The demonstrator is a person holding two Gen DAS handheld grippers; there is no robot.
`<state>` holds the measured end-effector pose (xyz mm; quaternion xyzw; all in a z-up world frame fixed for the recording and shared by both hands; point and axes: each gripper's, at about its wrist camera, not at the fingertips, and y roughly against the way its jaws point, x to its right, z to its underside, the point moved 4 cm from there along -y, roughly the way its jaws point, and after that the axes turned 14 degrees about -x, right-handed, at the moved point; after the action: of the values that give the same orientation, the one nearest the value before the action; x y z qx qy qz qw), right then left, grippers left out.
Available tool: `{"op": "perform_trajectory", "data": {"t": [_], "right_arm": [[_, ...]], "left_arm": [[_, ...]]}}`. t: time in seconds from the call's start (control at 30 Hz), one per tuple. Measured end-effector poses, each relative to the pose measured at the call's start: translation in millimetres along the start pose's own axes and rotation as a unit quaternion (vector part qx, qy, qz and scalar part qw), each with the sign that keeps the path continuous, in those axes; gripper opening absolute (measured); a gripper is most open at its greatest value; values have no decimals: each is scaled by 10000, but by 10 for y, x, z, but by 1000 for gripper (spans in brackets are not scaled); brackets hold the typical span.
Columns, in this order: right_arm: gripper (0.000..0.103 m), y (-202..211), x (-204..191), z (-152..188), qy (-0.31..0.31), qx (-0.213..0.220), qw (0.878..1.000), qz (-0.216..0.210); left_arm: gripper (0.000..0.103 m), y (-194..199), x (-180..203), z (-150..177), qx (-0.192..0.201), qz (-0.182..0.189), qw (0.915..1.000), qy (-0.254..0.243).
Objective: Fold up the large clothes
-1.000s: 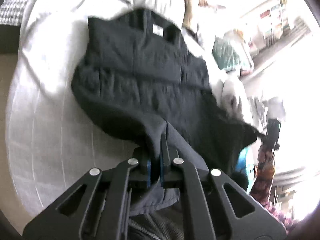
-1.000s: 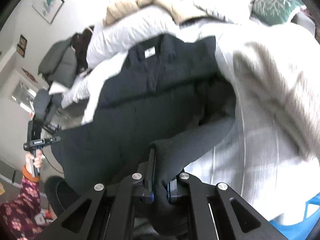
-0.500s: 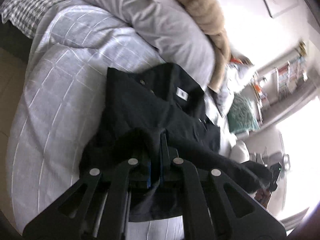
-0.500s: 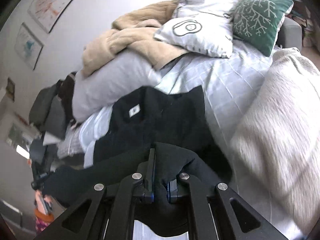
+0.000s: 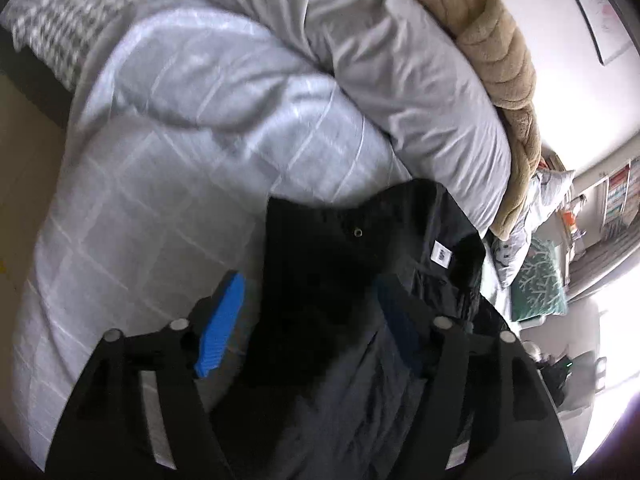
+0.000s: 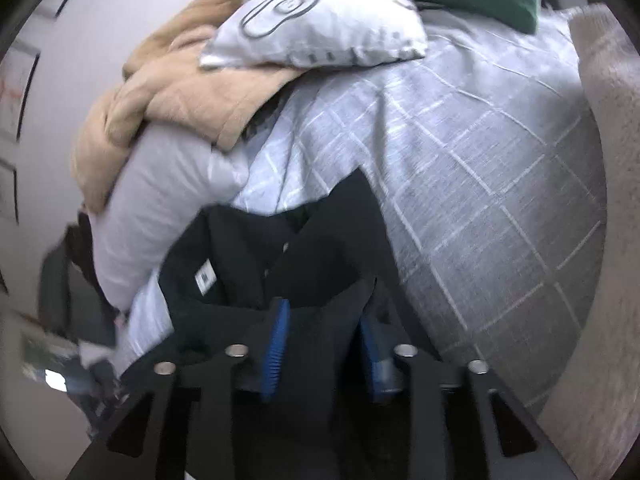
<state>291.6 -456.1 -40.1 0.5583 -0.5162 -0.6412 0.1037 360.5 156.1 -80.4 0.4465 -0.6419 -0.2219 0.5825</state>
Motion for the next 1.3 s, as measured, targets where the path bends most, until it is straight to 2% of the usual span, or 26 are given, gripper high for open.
{"op": "perform_trajectory", "data": {"t": [0.03, 0.07, 0.13, 0.27, 0.4, 0.43, 0.47, 0.5, 0.53, 0.57, 0.6, 0.63, 0.67, 0.7, 0.8, 0.93, 1.0, 1.1, 1.23, 1.3], "right_arm": [[57, 61, 25, -34, -16, 105, 9999, 34], [60, 132, 40, -73, 2, 232, 9997, 109], [61, 240, 45, -151, 127, 423, 9986, 294], [61, 247, 26, -203, 477, 551, 9950, 682], [62, -48, -119, -193, 1173, 273, 9884, 924], [62, -177, -180, -203, 1375, 135, 9855, 988], [62, -273, -225, -213, 1514, 57, 9830, 1032], [62, -385, -282, -241, 1646, 83, 9793, 1171], [62, -482, -328, -270, 1719, 205, 9754, 1361], [61, -546, -350, -286, 1755, 279, 9735, 1438], [48, -622, -382, -299, 1777, 339, 9732, 1422], [14, -672, -407, -304, 1803, 355, 9732, 1385], [9, -700, -435, -302, 1828, 403, 9723, 1401], [8, -672, -484, -289, 1915, 623, 9676, 1525], [7, -428, -604, -291, 2051, 1433, 9499, 1876], [7, -120, -748, -479, 1840, 2441, 9329, 1904], [7, -139, -867, -623, 1817, 2676, 9260, 1945], [7, -369, -1052, -865, 1823, 2869, 9133, 2245], [7, -853, -1040, -1187, 1754, 2665, 9138, 2515], [7, -1167, -944, -1306, 1791, 2457, 9104, 2807]], "left_arm": [[75, 18, 3, -21, 41, -128, 9998, -145], [75, 23, 12, -38, 58, -222, 9994, -252], [76, -28, 58, -37, 45, -551, 9963, -654], [76, -306, 164, -5, -174, -877, 9889, -1185], [75, -632, 340, -20, -302, -915, 9831, -1554], [72, -709, 382, -57, -266, -933, 9826, -1582], [68, -762, 414, -84, -208, -928, 9828, -1585], [56, -827, 438, -115, -165, -925, 9832, -1564], [34, -907, 453, -145, -170, -906, 9846, -1482], [21, -981, 461, -161, -233, -852, 9869, -1353], [7, -1009, 478, -158, -242, -818, 9880, -1291], [7, -985, 521, -144, -69, -894, 9873, -1308], [7, -926, 580, -124, 162, -976, 9850, -1411], [7, -792, 673, -96, 539, -1025, 9807, -1574], [6, -421, 804, -109, 1359, -921, 9727, -1639], [7, -94, 922, -324, 2252, -996, 9562, -1582], [7, -118, 987, -517, 2441, -1139, 9503, -1558], [7, -323, 1045, -745, 2596, -1445, 9414, -1597], [7, -876, 899, -1021, 2457, -2003, 9346, -1612], [7, -1103, 772, -1059, 2325, -2169, 9342, -1615]]}}
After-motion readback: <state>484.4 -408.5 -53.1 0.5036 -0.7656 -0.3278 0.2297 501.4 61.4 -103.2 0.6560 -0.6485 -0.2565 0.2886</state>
